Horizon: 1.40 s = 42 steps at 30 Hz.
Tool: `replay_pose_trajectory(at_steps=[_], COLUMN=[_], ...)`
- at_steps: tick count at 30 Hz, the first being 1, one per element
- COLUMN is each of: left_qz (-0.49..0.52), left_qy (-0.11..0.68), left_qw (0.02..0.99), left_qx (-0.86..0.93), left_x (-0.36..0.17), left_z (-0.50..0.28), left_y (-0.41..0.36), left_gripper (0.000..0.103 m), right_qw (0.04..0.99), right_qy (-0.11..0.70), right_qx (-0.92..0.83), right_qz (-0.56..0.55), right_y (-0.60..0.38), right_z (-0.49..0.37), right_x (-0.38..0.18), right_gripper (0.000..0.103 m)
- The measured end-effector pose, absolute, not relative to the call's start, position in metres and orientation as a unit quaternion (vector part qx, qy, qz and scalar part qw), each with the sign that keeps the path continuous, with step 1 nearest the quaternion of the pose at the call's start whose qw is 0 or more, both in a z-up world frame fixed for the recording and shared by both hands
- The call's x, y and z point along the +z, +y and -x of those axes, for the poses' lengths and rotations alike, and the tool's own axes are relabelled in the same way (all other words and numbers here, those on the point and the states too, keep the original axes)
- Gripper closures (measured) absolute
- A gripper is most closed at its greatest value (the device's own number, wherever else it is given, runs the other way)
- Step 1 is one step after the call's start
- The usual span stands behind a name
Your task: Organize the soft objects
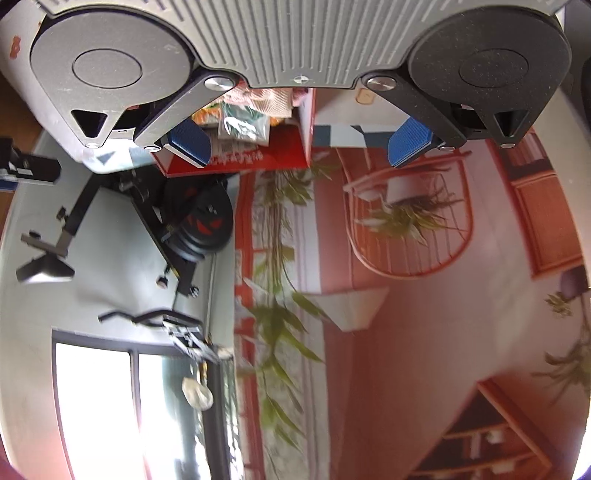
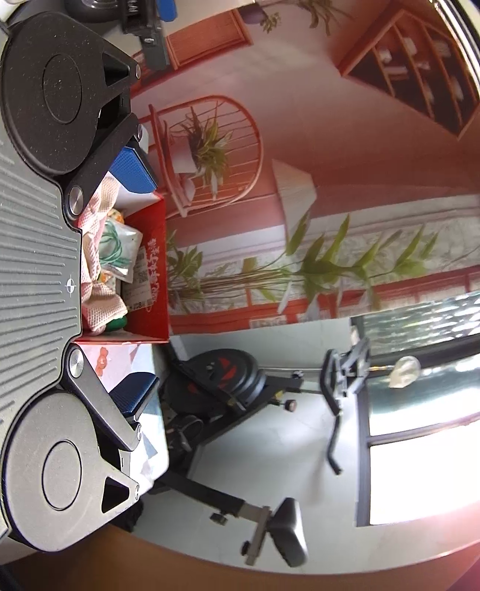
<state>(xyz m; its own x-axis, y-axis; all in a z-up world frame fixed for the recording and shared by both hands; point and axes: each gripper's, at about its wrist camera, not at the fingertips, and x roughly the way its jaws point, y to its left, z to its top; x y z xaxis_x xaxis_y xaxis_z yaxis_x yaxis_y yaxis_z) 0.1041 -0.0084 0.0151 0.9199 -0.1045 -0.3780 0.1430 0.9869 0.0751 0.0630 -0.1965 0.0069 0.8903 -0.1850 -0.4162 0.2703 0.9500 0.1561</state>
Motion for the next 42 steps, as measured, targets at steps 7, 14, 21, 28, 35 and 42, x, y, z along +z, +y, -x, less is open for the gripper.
replay_pose_trajectory(at_steps=[7,14,21,28,35,42], left_qz=[-0.055,-0.047,-0.05,-0.053,-0.056,-0.054], left_qy=[0.143,0.136,0.139,0.147,0.155,0.159], left_qw=[0.986,0.988,0.988,0.987,0.985,0.984], left_qx=[-0.061,-0.056,-0.053,-0.049,-0.051,-0.052], left_x=[0.036,0.039,0.038,0.035,0.033,0.033], left_z=[-0.054,-0.031,-0.032,-0.032,-0.032,-0.032], left_y=[-0.006,-0.002,-0.002,0.002,0.002,0.005], left_gripper=[0.0,0.0,0.0,0.0,0.0,0.0], right_qw=[0.967,0.968,0.97,0.968,0.967,0.967], right_qy=[0.199,0.184,0.179,0.181,0.186,0.187], right_qx=[-0.146,-0.147,-0.153,-0.157,-0.158,-0.158], right_qz=[-0.069,-0.084,-0.067,-0.069,-0.07,-0.07], right_y=[-0.175,-0.173,-0.169,-0.168,-0.168,-0.167], right_z=[-0.027,0.002,0.01,0.011,0.011,0.01], right_x=[0.027,0.036,0.039,0.037,0.036,0.036], right_gripper=[0.0,0.0,0.0,0.0,0.0,0.0])
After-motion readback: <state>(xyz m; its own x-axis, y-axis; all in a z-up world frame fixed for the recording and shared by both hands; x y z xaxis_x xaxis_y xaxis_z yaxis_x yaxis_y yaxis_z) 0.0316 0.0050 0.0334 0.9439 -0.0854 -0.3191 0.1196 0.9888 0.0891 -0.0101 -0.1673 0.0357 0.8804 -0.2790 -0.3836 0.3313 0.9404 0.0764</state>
